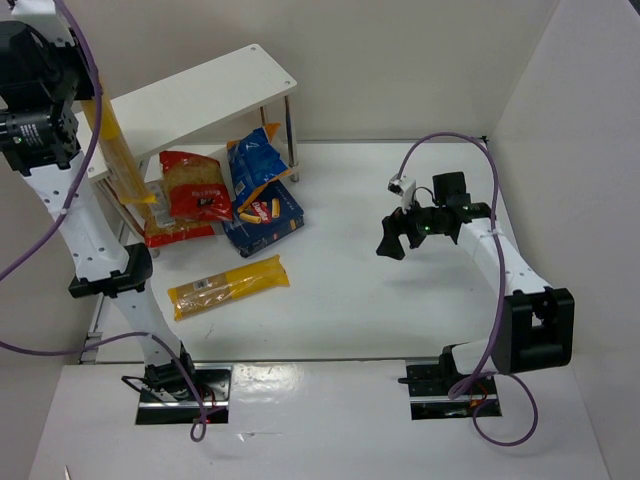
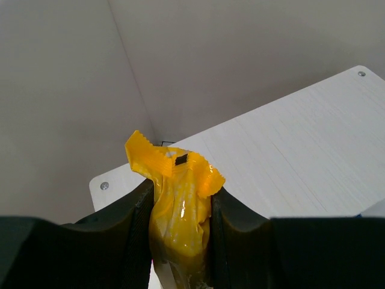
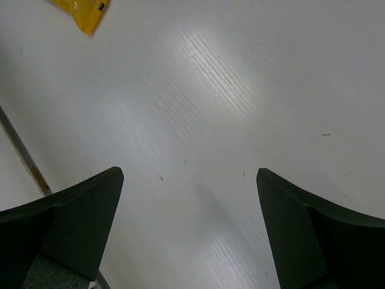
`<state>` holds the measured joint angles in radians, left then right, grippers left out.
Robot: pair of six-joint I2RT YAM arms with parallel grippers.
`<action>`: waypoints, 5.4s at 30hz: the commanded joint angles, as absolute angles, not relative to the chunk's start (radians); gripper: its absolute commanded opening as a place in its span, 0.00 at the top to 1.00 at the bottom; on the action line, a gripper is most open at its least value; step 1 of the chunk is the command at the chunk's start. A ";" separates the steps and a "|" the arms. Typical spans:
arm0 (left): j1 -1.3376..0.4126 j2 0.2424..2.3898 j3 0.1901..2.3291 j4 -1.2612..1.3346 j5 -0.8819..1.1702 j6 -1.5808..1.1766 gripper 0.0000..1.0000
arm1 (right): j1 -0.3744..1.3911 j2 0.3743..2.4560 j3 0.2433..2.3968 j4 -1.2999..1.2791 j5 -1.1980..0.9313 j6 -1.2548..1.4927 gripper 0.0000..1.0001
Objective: Place and organize the pasta boxes and bags onto the shelf
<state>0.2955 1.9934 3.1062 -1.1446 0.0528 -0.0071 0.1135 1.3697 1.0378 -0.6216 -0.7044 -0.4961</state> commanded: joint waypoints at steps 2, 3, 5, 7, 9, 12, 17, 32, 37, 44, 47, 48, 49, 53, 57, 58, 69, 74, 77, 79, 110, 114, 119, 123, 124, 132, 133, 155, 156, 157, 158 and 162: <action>0.307 2.035 3.135 -0.875 0.029 -0.012 1.00 | 0.118 1.379 1.034 -0.630 -0.739 -0.523 0.00; 0.307 2.046 3.135 -0.874 0.029 -0.012 1.00 | 0.118 1.379 1.034 -0.630 -0.739 -0.523 0.00; 0.307 2.078 3.135 -0.842 0.018 -0.012 1.00 | 0.118 1.388 1.034 -0.640 -0.748 -0.523 0.00; 0.307 2.101 3.135 -0.828 -0.011 -0.012 1.00 | 0.118 1.399 1.034 -0.640 -0.749 -0.532 0.00; 0.307 2.140 3.135 -0.816 -0.021 -0.003 1.00 | 0.118 1.410 1.034 -0.640 -0.749 -0.532 0.00; 0.307 2.198 3.135 -0.816 -0.031 0.008 1.00 | 0.118 1.422 1.034 -0.649 -0.749 -0.532 0.00; 0.307 2.290 3.135 -0.836 -0.055 0.018 1.00 | 0.118 1.442 1.043 -0.649 -0.758 -0.532 0.00; 0.285 2.405 3.135 -0.937 -0.104 0.048 1.00 | 0.118 1.442 1.043 -0.658 -0.758 -0.541 0.00; 0.285 2.405 3.135 -0.959 -0.104 0.048 1.00 | 0.118 1.442 1.043 -0.658 -0.758 -0.541 0.00; 0.285 2.387 3.135 -0.977 -0.083 0.028 0.99 | 0.118 1.442 1.043 -0.658 -0.758 -0.541 0.00; 0.285 2.365 3.135 -0.986 -0.083 0.028 0.87 | 0.118 1.442 1.043 -0.658 -0.758 -0.532 0.00; 0.285 2.355 3.135 -0.986 -0.083 0.028 0.86 | 0.118 1.442 1.043 -0.658 -0.758 -0.532 0.00; 0.285 2.343 3.135 -0.997 -0.083 0.028 0.84 | 0.118 1.442 1.043 -0.658 -0.758 -0.532 0.00; 0.285 2.324 3.135 -1.008 -0.074 0.028 0.77 | 0.118 1.442 1.043 -0.658 -0.758 -0.532 0.00; 0.285 2.315 3.135 -1.026 -0.064 0.028 0.55 | 0.118 1.442 1.043 -0.658 -0.767 -0.532 0.00; 0.285 2.315 3.135 -1.026 -0.064 0.028 0.39 | 0.118 1.442 1.043 -0.658 -0.767 -0.532 0.00; 0.285 2.267 3.135 -1.035 -0.046 0.028 0.00 | 0.118 1.442 1.043 -0.658 -0.776 -0.532 0.00; 0.285 2.220 3.135 -1.035 -0.023 0.037 0.00 | 0.118 1.442 1.043 -0.658 -0.776 -0.532 0.00; 0.285 2.182 3.135 -1.048 0.006 0.037 0.00 | 0.118 1.442 1.043 -0.658 -0.776 -0.532 0.00; 0.276 2.168 3.135 -1.083 0.006 0.048 0.00 | 0.118 1.442 1.043 -0.658 -0.776 -0.532 0.00; 0.341 1.573 2.558 -1.301 0.086 0.244 0.00 | 0.118 1.376 1.043 -0.640 -0.776 -0.514 0.00; 0.341 1.370 2.286 -1.198 0.077 0.253 0.00 | 0.118 1.355 1.043 -0.640 -0.785 -0.514 0.00; 0.341 1.198 2.008 -1.144 0.066 0.262 0.00 | 0.127 1.319 1.043 -0.620 -0.773 -0.494 0.00; 0.341 1.054 1.810 -1.124 0.066 0.272 0.00 | 0.127 1.275 1.052 -0.608 -0.736 -0.472 0.00; 0.341 1.033 1.774 -1.115 0.066 0.272 0.00 | 0.136 1.257 1.063 -0.607 -0.724 -0.456 0.00; 0.341 0.832 1.470 -1.072 0.092 0.227 0.00 | 0.204 1.126 1.074 -0.627 -0.523 -0.378 0.00; 0.341 0.810 1.450 -1.062 0.092 0.206 0.00 | 0.204 1.100 1.074 -0.627 -0.511 -0.377 0.00; 0.331 0.499 1.094 -0.780 0.474 0.216 0.00 | -0.078 0.810 0.936 -0.580 -0.308 -0.221 0.00; 0.331 0.489 1.059 -0.770 0.489 0.216 0.00 | -0.089 0.775 0.922 -0.580 -0.308 -0.221 0.00; 0.331 0.489 1.045 -0.770 0.509 0.230 0.00 | -0.109 0.759 0.908 -0.580 -0.298 -0.221 0.00; 0.340 0.480 1.029 -0.752 0.529 0.230 0.00 | -0.109 0.747 0.908 -0.580 -0.298 -0.221 0.00; 0.359 0.480 1.029 -0.752 0.567 0.244 0.00 | -0.143 0.716 0.888 -0.569 -0.284 -0.221 0.00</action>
